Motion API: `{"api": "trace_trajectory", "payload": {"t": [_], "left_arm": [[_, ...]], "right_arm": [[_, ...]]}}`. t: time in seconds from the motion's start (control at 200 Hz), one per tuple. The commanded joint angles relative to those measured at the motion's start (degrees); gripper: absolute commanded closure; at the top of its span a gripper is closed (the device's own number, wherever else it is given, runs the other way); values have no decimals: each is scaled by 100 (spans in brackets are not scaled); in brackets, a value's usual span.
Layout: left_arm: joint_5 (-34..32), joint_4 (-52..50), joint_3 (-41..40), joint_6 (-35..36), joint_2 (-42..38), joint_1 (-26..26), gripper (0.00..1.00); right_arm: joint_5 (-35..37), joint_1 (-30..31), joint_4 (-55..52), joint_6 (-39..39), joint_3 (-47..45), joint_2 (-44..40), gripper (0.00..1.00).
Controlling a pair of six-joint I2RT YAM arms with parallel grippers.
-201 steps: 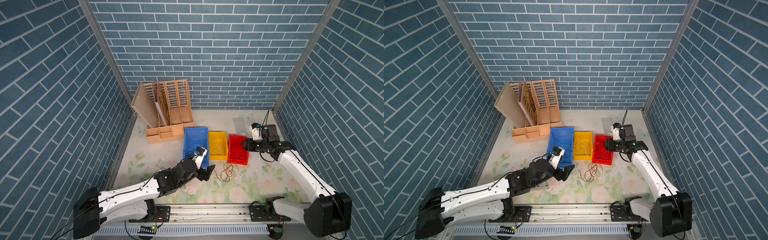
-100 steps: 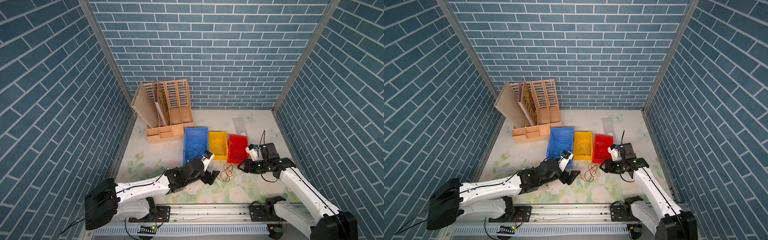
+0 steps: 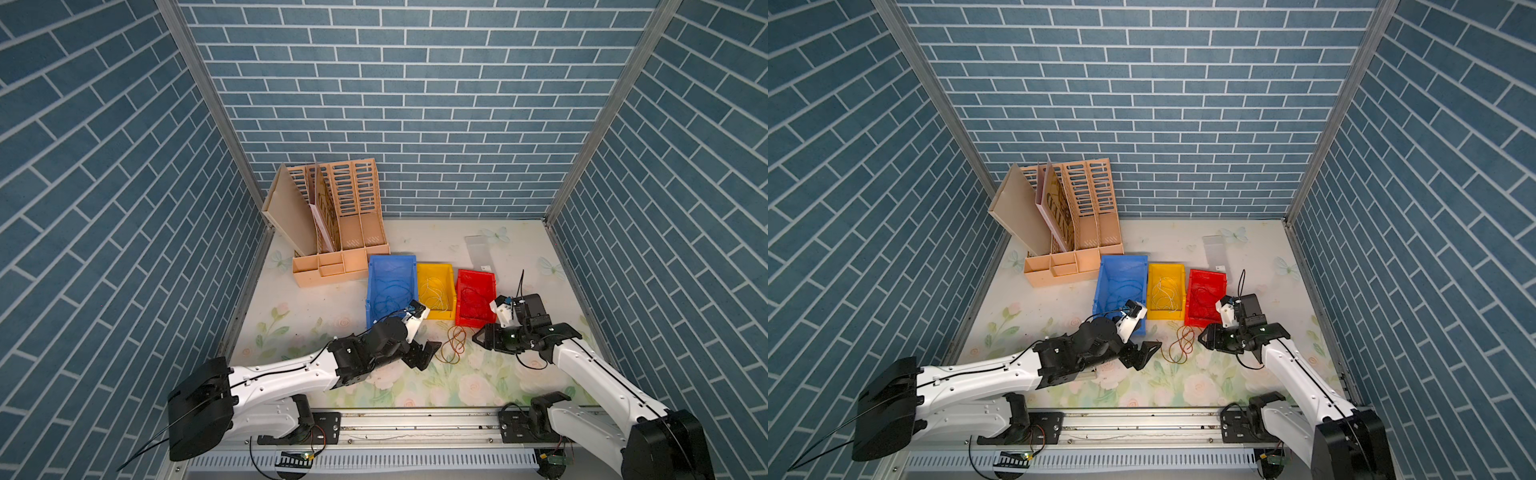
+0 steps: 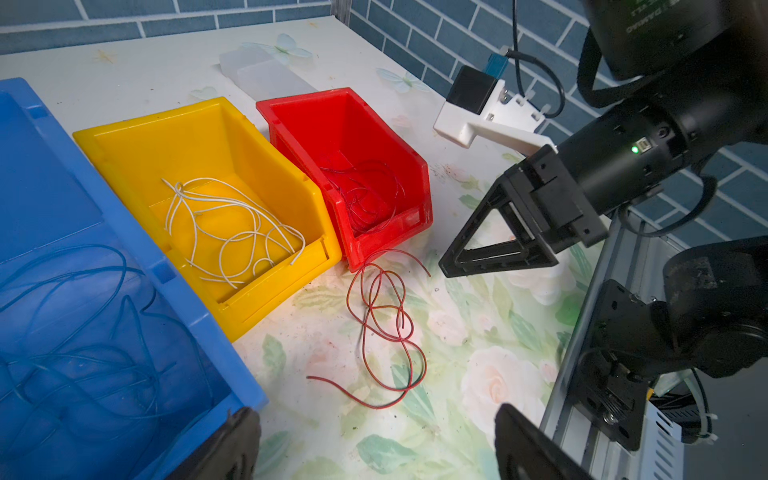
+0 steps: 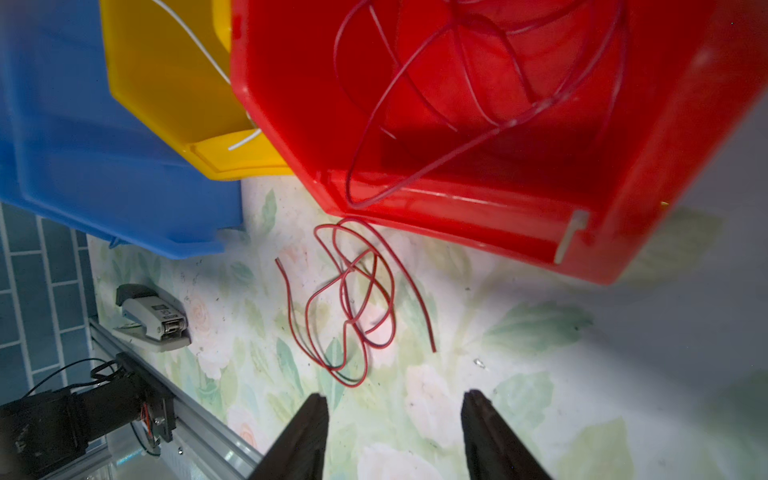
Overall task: Untangle and sort cables by color
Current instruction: Place the cable in the bin, then untie the cable.
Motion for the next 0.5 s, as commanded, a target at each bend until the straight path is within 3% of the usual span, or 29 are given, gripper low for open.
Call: {"api": "trace_trajectory", "payload": {"t": [0.0,0.49], "left_arm": [[-52,-16,34,7,-140,-19,8],[-123,-122,37,17,-207,-20,8]], "right_arm": [[414,78,356,178,-58,51,45],[843,331,1041,306,-305,571,47]]}}
